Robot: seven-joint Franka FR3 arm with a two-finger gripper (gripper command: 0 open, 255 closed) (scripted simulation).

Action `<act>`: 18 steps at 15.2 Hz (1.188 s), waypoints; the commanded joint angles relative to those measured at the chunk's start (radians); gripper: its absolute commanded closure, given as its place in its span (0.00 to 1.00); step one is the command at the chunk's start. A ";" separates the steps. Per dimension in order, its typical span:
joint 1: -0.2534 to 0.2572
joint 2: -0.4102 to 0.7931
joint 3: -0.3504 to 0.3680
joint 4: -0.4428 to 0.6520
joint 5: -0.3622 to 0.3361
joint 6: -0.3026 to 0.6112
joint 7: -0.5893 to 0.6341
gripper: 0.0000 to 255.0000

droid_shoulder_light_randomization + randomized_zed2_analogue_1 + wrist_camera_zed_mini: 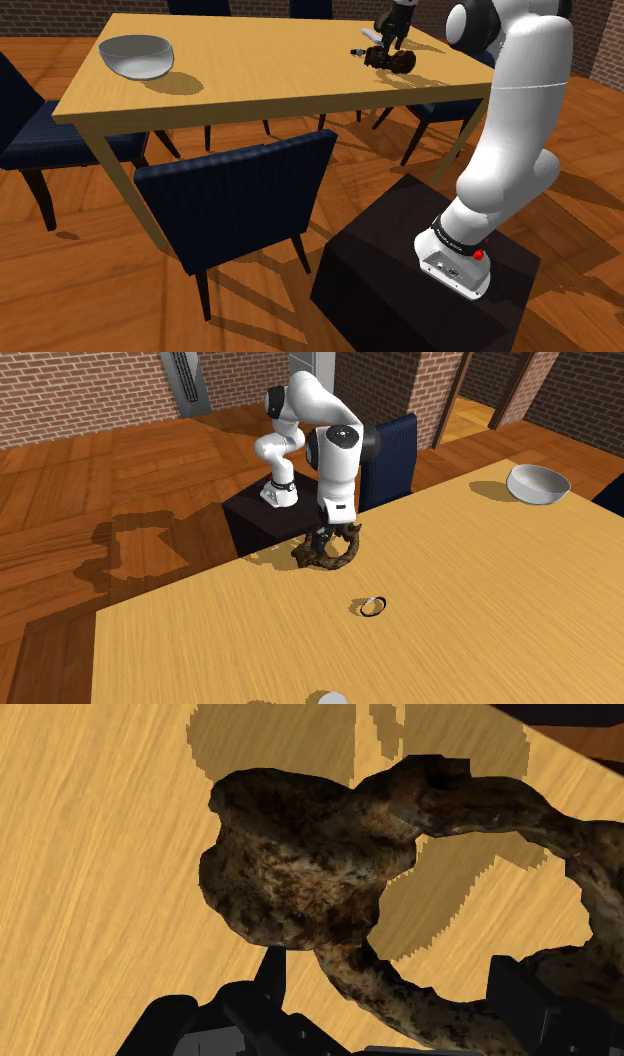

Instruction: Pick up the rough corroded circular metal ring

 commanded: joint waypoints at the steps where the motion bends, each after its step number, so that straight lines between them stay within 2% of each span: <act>1: -0.021 0.045 0.005 0.044 0.019 -0.005 -0.014 0.00; 9: -0.008 0.039 0.007 -0.056 0.019 0.087 -0.017 0.00; 10: -0.010 0.043 0.007 -0.050 0.020 0.085 -0.017 1.00; 18: -0.011 0.046 0.007 -0.047 0.020 0.085 -0.017 1.00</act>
